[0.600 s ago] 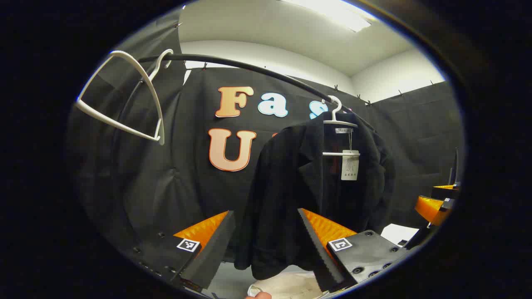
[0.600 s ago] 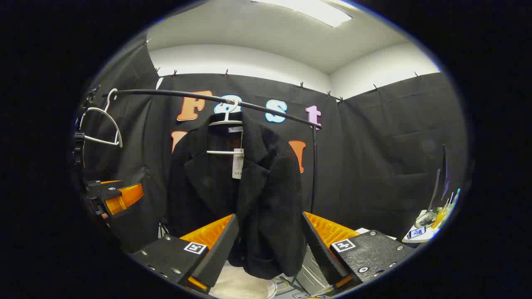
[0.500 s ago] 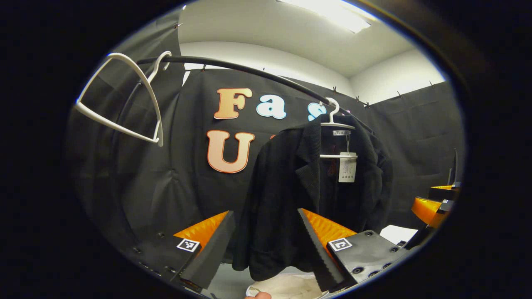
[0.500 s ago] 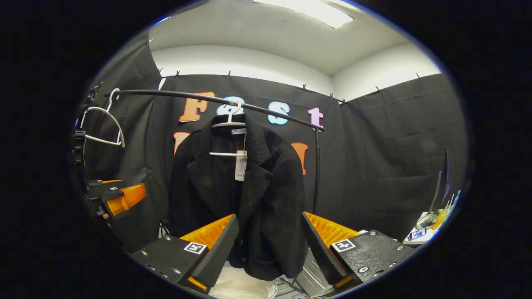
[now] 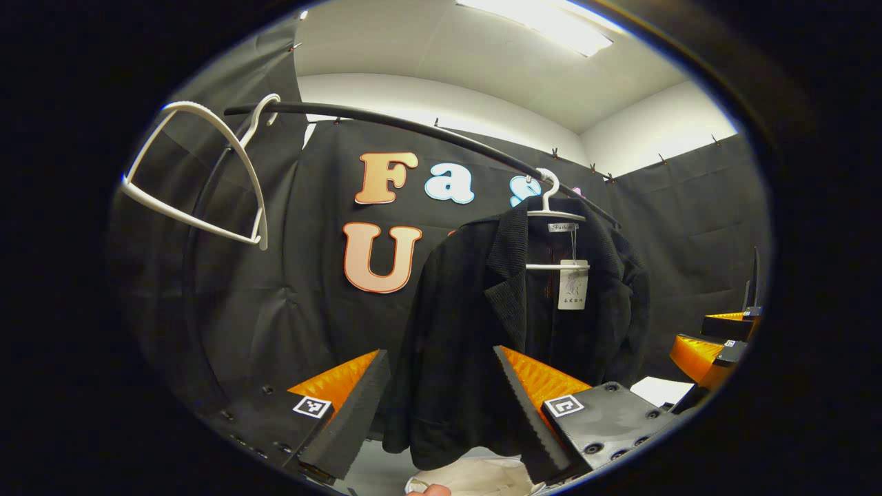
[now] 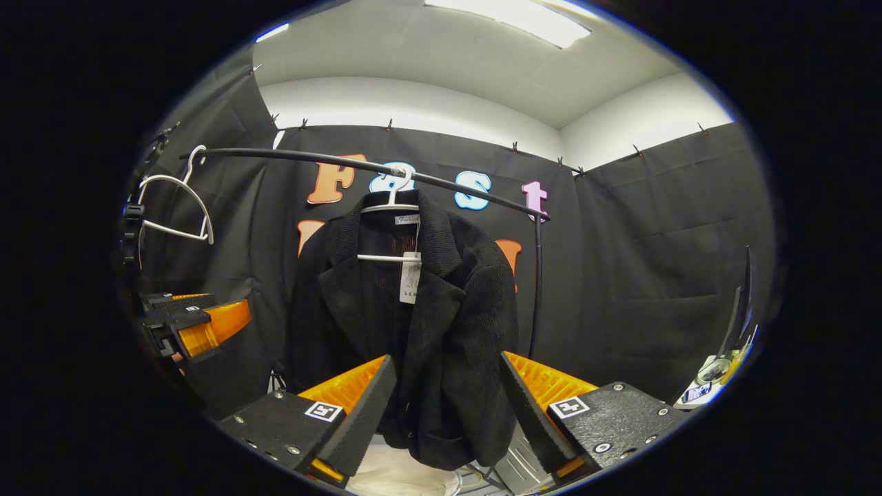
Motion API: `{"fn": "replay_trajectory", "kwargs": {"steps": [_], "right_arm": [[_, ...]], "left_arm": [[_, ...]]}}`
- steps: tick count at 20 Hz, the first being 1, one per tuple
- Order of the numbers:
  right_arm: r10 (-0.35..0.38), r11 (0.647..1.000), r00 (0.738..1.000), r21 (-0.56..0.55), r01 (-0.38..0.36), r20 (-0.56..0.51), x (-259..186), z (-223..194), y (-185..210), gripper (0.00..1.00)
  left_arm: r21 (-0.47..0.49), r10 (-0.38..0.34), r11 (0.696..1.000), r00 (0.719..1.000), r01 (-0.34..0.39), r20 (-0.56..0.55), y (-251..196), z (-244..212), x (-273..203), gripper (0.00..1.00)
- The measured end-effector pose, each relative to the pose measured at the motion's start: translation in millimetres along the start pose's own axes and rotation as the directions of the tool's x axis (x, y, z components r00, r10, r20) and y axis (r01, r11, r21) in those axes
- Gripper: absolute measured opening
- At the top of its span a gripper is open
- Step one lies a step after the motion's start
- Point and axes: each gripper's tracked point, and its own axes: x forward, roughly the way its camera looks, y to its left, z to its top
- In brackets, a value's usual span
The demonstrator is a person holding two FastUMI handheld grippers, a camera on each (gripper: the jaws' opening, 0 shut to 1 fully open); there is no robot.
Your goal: Grasp the clothes on the hanger with both hands and then place them into the laundry hamper below.
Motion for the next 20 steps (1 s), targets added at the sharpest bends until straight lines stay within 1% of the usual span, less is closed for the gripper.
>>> {"fn": "replay_trajectory", "kwargs": {"steps": [3,4,10,11,12,14,15,16,17,18,19,20], "right_arm": [[-0.001,1.000,1.000,0.014,0.001,-0.007,3,-4,1,0.93],[0.006,1.000,1.000,0.019,-0.005,-0.008,5,-5,4,0.93],[0.036,0.999,0.999,0.014,-0.036,-0.015,28,-4,14,0.93],[0.041,0.999,0.999,0.010,-0.041,-0.013,33,-3,16,0.93],[0.045,0.999,0.999,0.004,-0.045,-0.011,39,-2,18,0.93],[0.054,0.999,0.999,0.009,-0.054,0.000,54,3,24,0.93],[0.060,0.998,0.998,0.020,-0.060,0.005,61,4,28,0.93],[0.066,0.997,0.998,0.030,-0.066,0.007,69,5,32,0.93],[0.069,0.997,0.998,0.037,-0.069,0.009,77,6,35,0.88],[0.068,0.997,0.998,0.039,-0.068,0.010,84,6,36,0.88],[0.065,0.997,0.998,0.038,-0.065,0.008,92,5,37,0.93],[0.061,0.997,0.998,0.037,-0.061,0.004,101,3,37,0.93]], "left_arm": [[0.010,0.008,1.000,1.000,-0.008,-0.005,5,-2,-1,1.00],[0.009,0.011,1.000,1.000,-0.011,-0.007,6,-2,-2,0.96],[0.001,0.022,1.000,1.000,-0.022,0.004,13,-1,-1,0.96],[-0.003,0.023,1.000,1.000,-0.023,0.002,14,-3,0,1.00],[-0.006,0.023,1.000,1.000,-0.023,-0.001,15,-4,0,0.93],[-0.005,0.025,1.000,1.000,-0.025,-0.002,18,-4,0,1.00],[-0.004,0.028,1.000,1.000,-0.028,-0.002,21,-5,0,1.00],[-0.003,0.032,0.999,0.999,-0.032,-0.003,23,-5,-1,0.96],[-0.001,0.037,0.999,0.999,-0.037,-0.003,26,-5,-1,0.96],[0.000,0.042,0.999,0.999,-0.042,-0.003,30,-4,-1,0.96],[0.001,0.046,0.999,0.999,-0.046,-0.003,33,-4,-2,0.96],[0.002,0.051,0.999,0.999,-0.051,-0.003,36,-3,-4,0.96]]}}
